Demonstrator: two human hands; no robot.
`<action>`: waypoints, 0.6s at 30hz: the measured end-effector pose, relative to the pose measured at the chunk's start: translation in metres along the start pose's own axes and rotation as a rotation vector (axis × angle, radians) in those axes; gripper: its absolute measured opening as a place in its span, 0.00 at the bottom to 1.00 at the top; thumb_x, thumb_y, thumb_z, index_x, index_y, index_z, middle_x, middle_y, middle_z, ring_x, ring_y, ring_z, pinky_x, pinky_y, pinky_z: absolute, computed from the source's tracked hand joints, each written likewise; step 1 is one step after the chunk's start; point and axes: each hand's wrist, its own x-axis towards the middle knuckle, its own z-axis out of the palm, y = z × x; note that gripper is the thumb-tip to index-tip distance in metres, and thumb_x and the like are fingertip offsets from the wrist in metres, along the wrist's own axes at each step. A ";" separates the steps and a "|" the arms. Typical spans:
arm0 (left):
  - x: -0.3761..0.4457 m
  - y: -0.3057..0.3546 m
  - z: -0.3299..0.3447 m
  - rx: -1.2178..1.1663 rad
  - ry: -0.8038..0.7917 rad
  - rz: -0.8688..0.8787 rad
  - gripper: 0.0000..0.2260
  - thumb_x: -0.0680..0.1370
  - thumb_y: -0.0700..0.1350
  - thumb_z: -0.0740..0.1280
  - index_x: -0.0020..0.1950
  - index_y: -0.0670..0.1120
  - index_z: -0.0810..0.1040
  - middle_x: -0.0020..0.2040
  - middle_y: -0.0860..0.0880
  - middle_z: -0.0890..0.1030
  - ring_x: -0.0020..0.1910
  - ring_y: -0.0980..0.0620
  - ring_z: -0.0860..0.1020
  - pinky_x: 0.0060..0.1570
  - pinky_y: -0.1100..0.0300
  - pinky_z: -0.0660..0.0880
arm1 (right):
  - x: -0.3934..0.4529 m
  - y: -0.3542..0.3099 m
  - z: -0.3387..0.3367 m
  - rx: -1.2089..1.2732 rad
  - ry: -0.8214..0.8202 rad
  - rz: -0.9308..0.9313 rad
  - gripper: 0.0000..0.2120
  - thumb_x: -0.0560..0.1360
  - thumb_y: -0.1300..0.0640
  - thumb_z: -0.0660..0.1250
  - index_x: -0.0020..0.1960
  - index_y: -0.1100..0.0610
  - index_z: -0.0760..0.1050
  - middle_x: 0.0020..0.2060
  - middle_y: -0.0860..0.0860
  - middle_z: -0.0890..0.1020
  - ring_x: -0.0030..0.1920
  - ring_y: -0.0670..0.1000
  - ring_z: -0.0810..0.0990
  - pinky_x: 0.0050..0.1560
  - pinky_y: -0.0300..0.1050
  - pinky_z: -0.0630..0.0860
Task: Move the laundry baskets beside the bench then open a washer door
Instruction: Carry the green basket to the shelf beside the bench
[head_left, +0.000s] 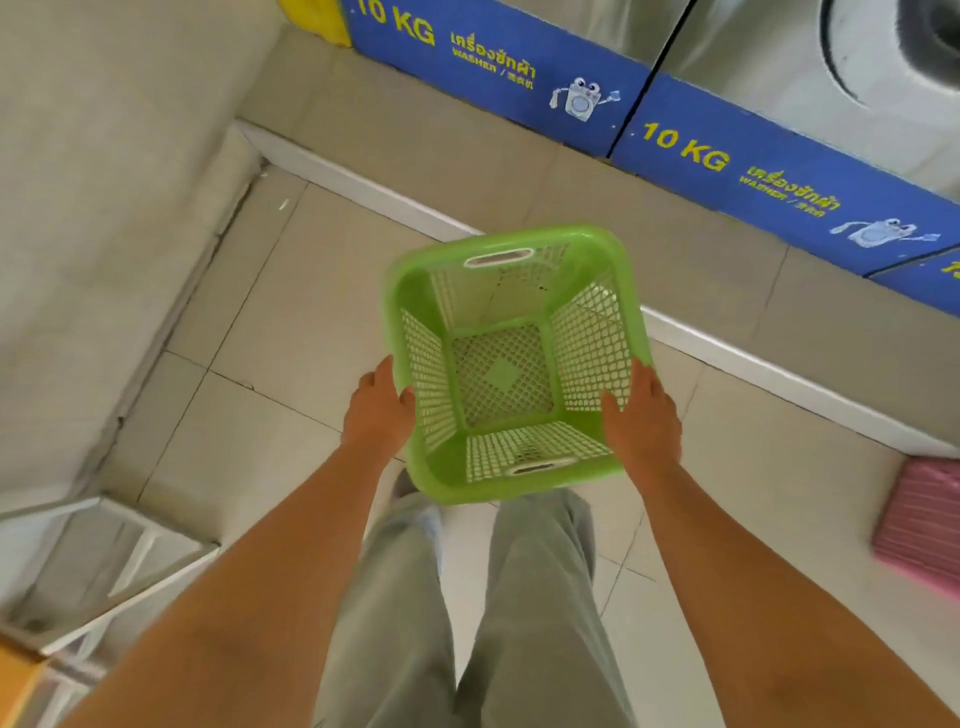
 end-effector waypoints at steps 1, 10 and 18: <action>0.005 0.003 0.008 -0.020 0.003 -0.033 0.26 0.81 0.49 0.58 0.78 0.49 0.54 0.74 0.41 0.64 0.70 0.39 0.68 0.64 0.44 0.68 | 0.014 0.004 0.001 -0.011 -0.005 -0.017 0.31 0.80 0.49 0.58 0.79 0.55 0.50 0.78 0.56 0.57 0.74 0.61 0.61 0.72 0.58 0.62; 0.062 0.015 0.081 -0.091 0.065 -0.175 0.31 0.81 0.48 0.59 0.77 0.62 0.44 0.80 0.41 0.47 0.69 0.34 0.69 0.64 0.40 0.71 | 0.124 0.039 0.032 -0.012 0.030 -0.109 0.36 0.80 0.52 0.60 0.79 0.51 0.43 0.78 0.57 0.55 0.73 0.64 0.63 0.70 0.60 0.64; 0.087 -0.005 0.100 -0.106 0.195 -0.202 0.36 0.80 0.39 0.58 0.74 0.71 0.43 0.62 0.40 0.69 0.35 0.46 0.73 0.37 0.51 0.72 | 0.154 0.053 0.060 0.061 0.076 -0.103 0.39 0.79 0.58 0.61 0.78 0.44 0.39 0.72 0.57 0.67 0.60 0.64 0.77 0.58 0.61 0.74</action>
